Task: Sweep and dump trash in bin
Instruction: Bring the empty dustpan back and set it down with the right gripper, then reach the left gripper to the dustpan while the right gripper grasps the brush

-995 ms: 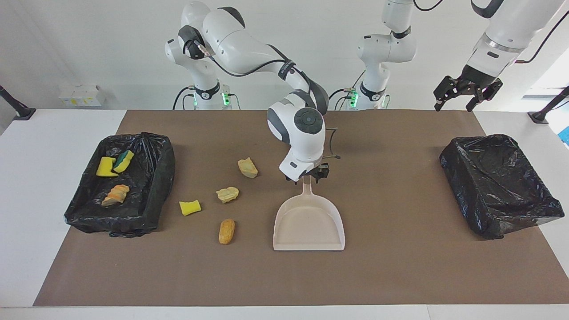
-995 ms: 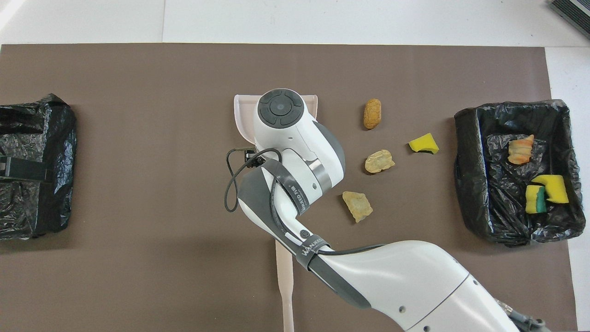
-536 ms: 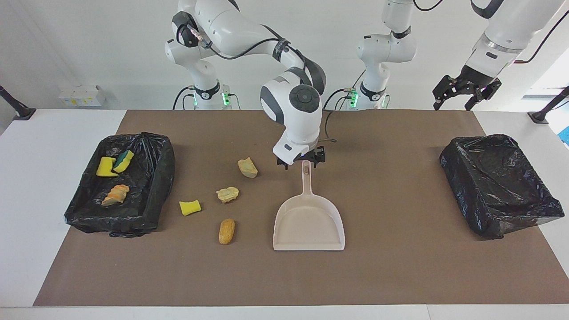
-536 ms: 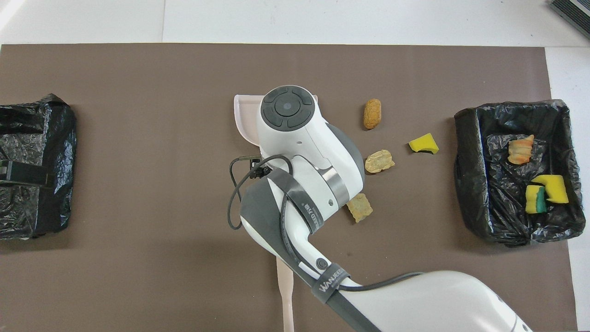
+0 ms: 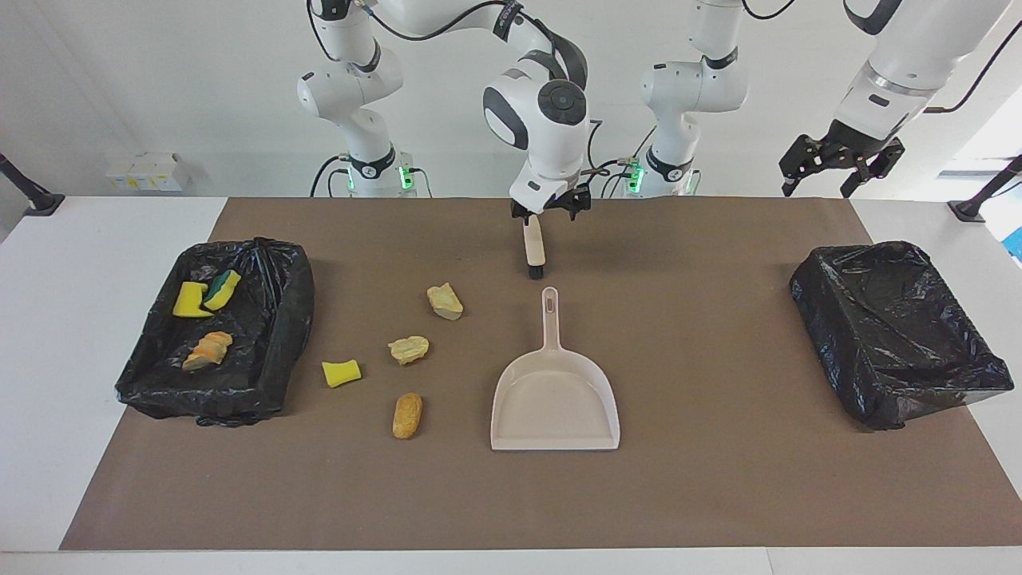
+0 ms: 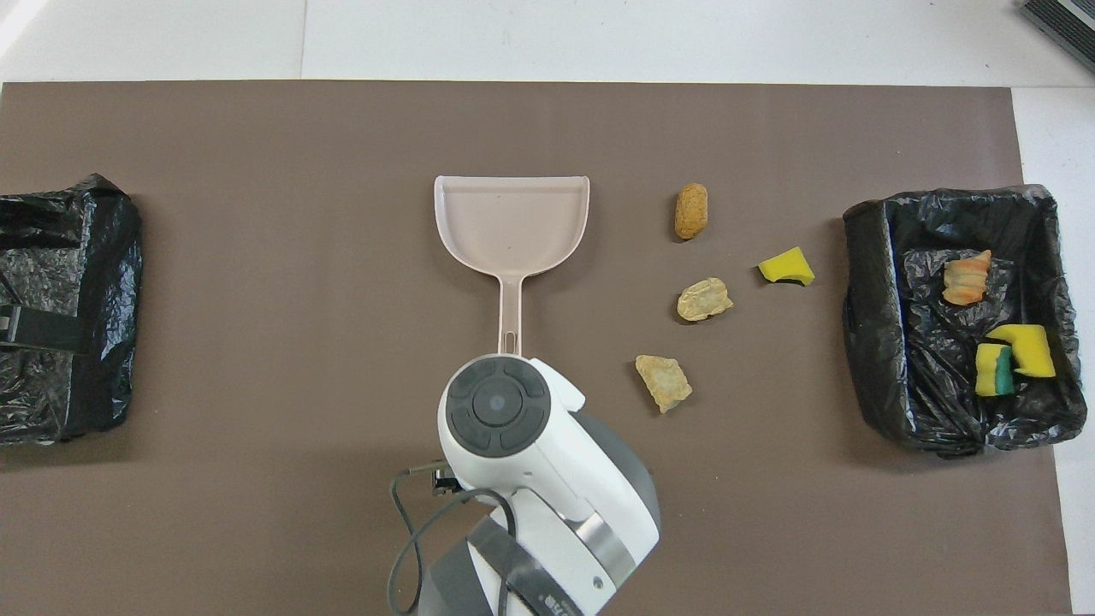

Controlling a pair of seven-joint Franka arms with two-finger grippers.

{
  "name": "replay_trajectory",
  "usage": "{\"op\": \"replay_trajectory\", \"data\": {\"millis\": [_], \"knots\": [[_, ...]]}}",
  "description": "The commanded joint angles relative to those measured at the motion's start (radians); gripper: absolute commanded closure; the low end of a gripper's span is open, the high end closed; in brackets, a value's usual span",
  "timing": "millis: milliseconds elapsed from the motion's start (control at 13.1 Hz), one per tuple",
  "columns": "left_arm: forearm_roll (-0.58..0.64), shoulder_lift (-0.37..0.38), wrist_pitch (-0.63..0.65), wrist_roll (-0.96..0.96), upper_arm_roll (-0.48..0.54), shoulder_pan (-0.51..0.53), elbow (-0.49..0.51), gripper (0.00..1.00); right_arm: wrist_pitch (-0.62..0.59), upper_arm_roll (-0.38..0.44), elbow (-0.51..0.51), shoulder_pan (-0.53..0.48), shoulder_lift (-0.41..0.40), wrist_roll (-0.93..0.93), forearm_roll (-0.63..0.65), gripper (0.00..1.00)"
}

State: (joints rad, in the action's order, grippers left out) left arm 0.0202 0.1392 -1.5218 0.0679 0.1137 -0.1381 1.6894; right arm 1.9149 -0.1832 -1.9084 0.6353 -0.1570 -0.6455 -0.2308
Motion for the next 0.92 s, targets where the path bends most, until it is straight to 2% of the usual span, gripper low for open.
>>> {"op": "replay_trajectory", "data": {"millis": [0,230,459,536,765,842], "knots": [[0.023,0.01,0.006,0.013,0.003,-0.005,-0.002,0.0,0.162,0.004,-0.347,0.038,0.212,0.006,-0.076,0.0],[0.027,-0.009,-0.009,0.018,0.0,-0.02,-0.007,0.0,0.264,0.004,-0.447,0.128,0.22,-0.044,-0.156,0.0],[0.015,-0.047,-0.058,0.018,-0.02,-0.101,-0.011,0.0,0.265,0.004,-0.504,0.152,0.261,-0.052,-0.16,0.0],[0.012,-0.056,-0.087,0.018,-0.02,-0.116,-0.01,0.0,0.263,0.004,-0.514,0.185,0.267,-0.055,-0.163,0.03],[-0.002,-0.084,-0.233,0.013,-0.022,-0.172,0.032,0.0,0.276,0.004,-0.528,0.192,0.274,-0.052,-0.163,0.29],[-0.009,-0.104,-0.247,0.012,-0.022,-0.196,0.032,0.0,0.282,0.004,-0.528,0.192,0.271,-0.051,-0.163,0.47]]}}
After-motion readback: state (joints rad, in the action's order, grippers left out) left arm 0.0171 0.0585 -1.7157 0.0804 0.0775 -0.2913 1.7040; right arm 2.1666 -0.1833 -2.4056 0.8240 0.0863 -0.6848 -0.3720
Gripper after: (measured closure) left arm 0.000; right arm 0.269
